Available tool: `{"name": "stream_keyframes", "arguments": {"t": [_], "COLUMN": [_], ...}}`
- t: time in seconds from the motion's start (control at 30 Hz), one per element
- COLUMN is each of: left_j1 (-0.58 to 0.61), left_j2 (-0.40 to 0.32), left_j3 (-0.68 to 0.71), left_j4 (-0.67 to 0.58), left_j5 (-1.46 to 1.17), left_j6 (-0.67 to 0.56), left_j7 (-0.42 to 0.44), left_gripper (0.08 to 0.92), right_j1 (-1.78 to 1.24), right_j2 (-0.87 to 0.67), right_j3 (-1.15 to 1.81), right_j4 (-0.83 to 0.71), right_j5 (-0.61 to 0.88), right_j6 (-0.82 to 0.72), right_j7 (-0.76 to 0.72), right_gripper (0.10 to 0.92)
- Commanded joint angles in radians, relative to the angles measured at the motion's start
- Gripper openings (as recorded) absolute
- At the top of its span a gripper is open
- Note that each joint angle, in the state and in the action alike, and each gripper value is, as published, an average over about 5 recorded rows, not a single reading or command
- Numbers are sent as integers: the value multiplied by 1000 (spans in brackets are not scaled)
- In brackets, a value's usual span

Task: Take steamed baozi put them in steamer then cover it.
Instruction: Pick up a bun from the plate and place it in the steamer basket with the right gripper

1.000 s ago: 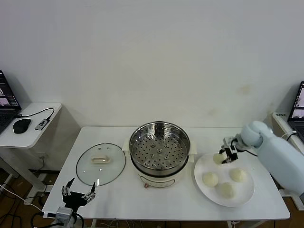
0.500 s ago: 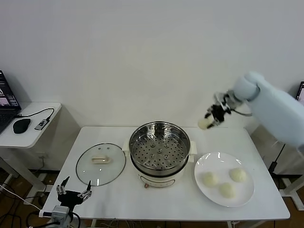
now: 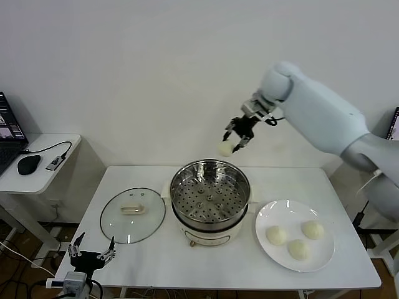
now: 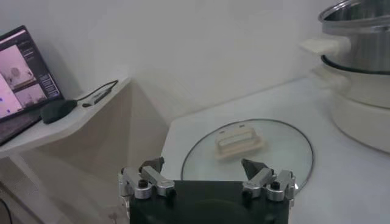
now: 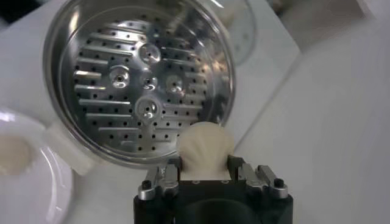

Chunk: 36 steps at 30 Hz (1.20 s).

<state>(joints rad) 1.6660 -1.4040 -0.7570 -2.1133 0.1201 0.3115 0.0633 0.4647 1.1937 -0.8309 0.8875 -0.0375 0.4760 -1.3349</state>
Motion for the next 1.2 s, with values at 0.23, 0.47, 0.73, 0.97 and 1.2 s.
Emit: {"name": "stream_keyframes", "arguments": {"t": [0.23,0.47,0.73,0.97,1.2], "left_j1": [1,12,5,7,3], "left_j2": [-27,-37,-45,-42,-46], "left_j3": [3,-2,-1,-7,-3], "left_j4": [-13,-33,-20,-17,-9], "left_j5": [13,13,12,11,11], "left_j6": [2,3,3,4,4], "left_j7": [-6,-5,-7,-7,-6], "left_gripper": [823,823,823,823,823], "right_j1": [-23,-57,-104,-143,-159], "right_j2": [139,157,167,198,198], "right_j3": [-96,-116,-115,-79,-79], "right_j4": [35,12,-22,-103,-111], "right_j5": [-247,-282,-330,-428,-439], "right_j6": [353,353,353,353,353], "right_j7": [87,95,107,157,179], "right_gripper": [485,488,489,492,492]}}
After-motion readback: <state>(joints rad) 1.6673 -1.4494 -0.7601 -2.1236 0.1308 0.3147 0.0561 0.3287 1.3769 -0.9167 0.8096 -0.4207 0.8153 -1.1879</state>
